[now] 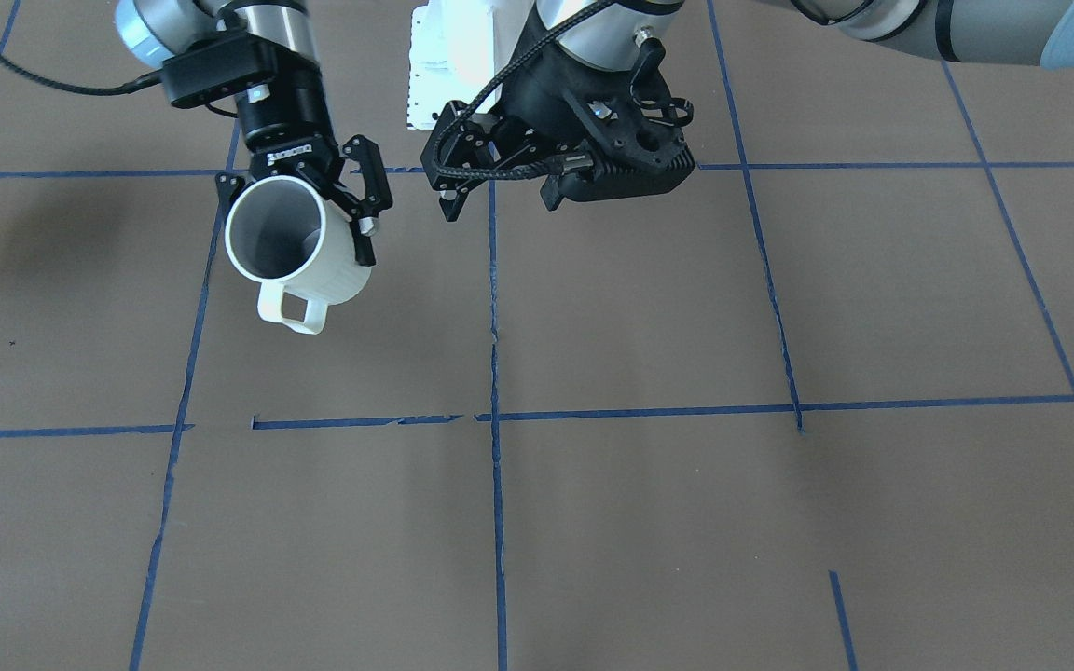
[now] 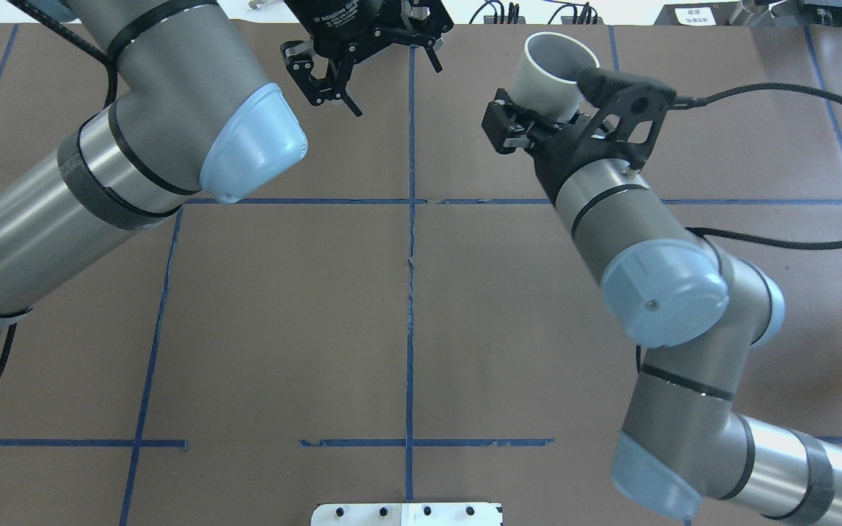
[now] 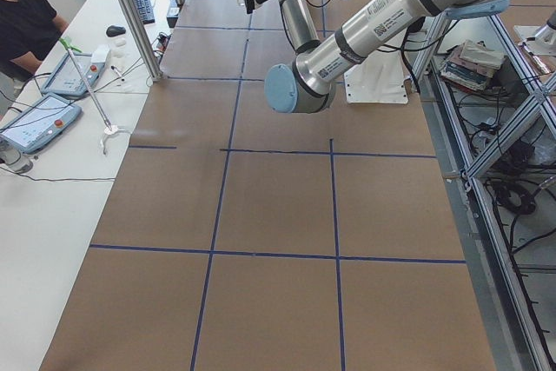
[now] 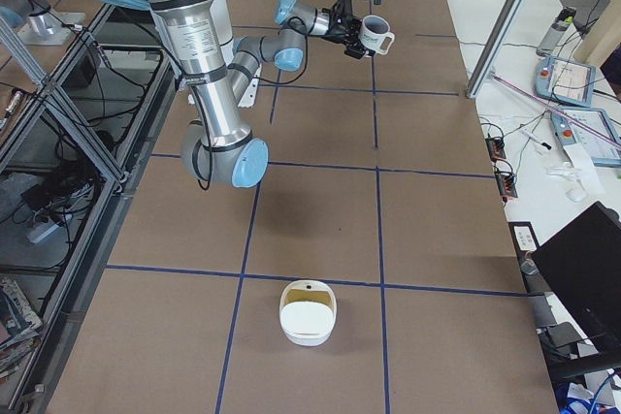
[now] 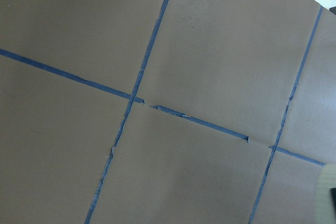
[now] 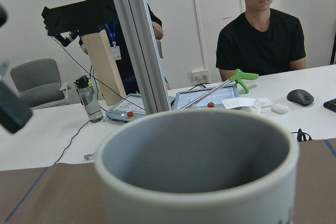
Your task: Left arm hands cup to right arm to dump lemon
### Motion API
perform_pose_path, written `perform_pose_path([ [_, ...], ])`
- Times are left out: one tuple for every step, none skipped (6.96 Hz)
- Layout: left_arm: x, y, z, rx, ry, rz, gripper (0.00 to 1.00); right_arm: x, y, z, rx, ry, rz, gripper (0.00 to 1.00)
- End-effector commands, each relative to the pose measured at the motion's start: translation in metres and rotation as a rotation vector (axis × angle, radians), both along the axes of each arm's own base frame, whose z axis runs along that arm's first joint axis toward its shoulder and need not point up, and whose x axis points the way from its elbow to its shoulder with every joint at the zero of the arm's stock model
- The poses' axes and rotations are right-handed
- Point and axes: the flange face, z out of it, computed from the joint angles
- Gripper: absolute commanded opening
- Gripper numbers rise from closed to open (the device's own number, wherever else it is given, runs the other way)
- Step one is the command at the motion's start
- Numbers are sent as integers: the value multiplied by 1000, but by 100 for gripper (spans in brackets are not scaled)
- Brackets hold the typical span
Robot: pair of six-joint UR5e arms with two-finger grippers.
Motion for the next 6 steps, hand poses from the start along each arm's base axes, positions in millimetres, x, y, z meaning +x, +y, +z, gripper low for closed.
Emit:
perform_pose_path([
  [0,5,-21,-36,-23,7,99,-18,23,-9,93,200,-7,39],
  [0,10,-23,-47,-28,13,99,-25,27,-6,99,219,12,39],
  [25,27,-22,-62,-33,47,98,-29,28,-4,98,227,10,39],
  [28,35,-22,-60,-26,61,97,-34,28,0,97,240,7,39],
  [40,43,-21,-60,-31,80,95,-37,31,1,110,269,-6,40],
  [42,45,-21,-59,-32,82,94,-38,35,-1,116,266,-3,41],
])
